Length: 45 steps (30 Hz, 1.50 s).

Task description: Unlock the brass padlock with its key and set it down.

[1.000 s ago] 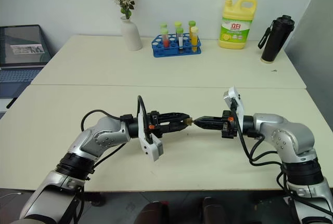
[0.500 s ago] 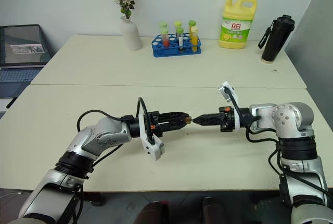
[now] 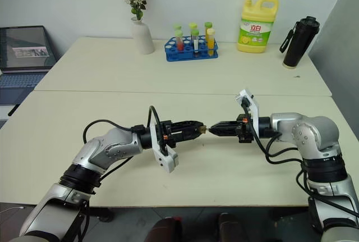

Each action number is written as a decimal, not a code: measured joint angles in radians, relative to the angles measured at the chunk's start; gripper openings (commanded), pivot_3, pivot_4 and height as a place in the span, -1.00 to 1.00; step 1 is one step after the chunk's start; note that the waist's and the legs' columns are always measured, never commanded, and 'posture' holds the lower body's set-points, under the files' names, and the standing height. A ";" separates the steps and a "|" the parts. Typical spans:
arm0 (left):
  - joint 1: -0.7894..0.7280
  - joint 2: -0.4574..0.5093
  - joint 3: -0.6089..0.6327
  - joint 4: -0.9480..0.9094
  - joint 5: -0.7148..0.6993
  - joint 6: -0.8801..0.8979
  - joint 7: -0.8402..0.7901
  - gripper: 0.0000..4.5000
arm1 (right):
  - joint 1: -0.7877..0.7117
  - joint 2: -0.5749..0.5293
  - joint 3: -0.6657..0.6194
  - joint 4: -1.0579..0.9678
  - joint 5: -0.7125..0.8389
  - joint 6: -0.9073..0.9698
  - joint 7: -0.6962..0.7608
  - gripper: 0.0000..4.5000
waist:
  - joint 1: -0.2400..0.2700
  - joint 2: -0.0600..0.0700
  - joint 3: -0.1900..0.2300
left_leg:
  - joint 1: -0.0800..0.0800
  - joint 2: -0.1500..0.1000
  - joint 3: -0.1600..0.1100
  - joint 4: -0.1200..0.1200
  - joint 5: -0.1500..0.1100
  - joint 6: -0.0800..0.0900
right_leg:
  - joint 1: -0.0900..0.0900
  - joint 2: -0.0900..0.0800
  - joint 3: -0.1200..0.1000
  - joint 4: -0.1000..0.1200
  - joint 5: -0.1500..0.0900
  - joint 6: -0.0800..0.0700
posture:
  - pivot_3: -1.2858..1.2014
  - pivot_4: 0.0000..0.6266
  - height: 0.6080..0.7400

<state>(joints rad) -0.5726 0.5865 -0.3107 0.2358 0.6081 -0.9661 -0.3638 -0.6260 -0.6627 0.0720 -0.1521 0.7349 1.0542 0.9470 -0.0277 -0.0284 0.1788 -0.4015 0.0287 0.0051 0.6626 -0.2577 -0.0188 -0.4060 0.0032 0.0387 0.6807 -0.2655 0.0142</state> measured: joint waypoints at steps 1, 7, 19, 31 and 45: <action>0.000 0.000 -0.001 -0.001 -0.006 0.001 -0.001 -0.57 | 0.015 -0.011 0.004 -0.013 -0.019 -0.048 0.021 0.08 | 0.000 0.000 0.000 | 0.000 0.000 0.000 0.000 0.000 0.000 | 0.000 0.000 0.000 0.000 0.000 0.000 | 0.03 -0.52 1.00; 0.008 0.001 -0.001 -0.003 -0.025 0.019 -0.005 -0.57 | 0.080 -0.003 0.001 -0.046 -0.066 -0.195 0.053 0.41 | -0.003 0.000 0.000 | 0.001 0.001 0.000 0.000 0.000 0.000 | 0.000 0.000 0.000 0.001 0.000 0.000 | 0.03 -0.52 1.00; 0.009 -0.002 -0.005 -0.007 -0.046 0.021 -0.020 -0.57 | 0.073 0.100 0.002 -0.025 -0.063 -0.133 -0.035 0.41 | -0.001 0.000 0.000 | 0.000 0.000 0.000 0.000 0.000 0.000 | 0.000 0.000 0.000 0.001 0.000 0.000 | 0.03 -0.52 1.00; 0.010 -0.004 -0.006 -0.007 -0.047 0.030 -0.021 -0.57 | 0.055 0.123 0.004 -0.008 -0.044 -0.099 -0.024 -0.93 | -0.001 0.000 0.000 | 0.000 0.000 0.000 0.000 0.000 0.000 | 0.000 0.000 0.000 0.001 0.000 0.000 | 0.03 -0.52 1.00; 0.023 0.011 -0.022 -0.007 -0.151 0.041 -0.087 -0.15 | 0.050 0.128 0.011 0.002 -0.046 -0.105 -0.006 -0.93 | -0.001 0.000 0.000 | 0.000 0.000 0.000 0.000 0.000 0.000 | 0.000 0.000 0.000 0.001 0.000 0.000 | 0.03 -0.52 1.00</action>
<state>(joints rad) -0.5492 0.5978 -0.3328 0.2285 0.4573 -0.9253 -0.4512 -0.5760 -0.5348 0.0835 -0.1499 0.6888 0.9492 0.9409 -0.0290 -0.0283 0.1788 -0.4011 0.0291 0.0050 0.6627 -0.2576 -0.0189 -0.4059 0.0033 0.0387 0.6814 -0.2654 0.0140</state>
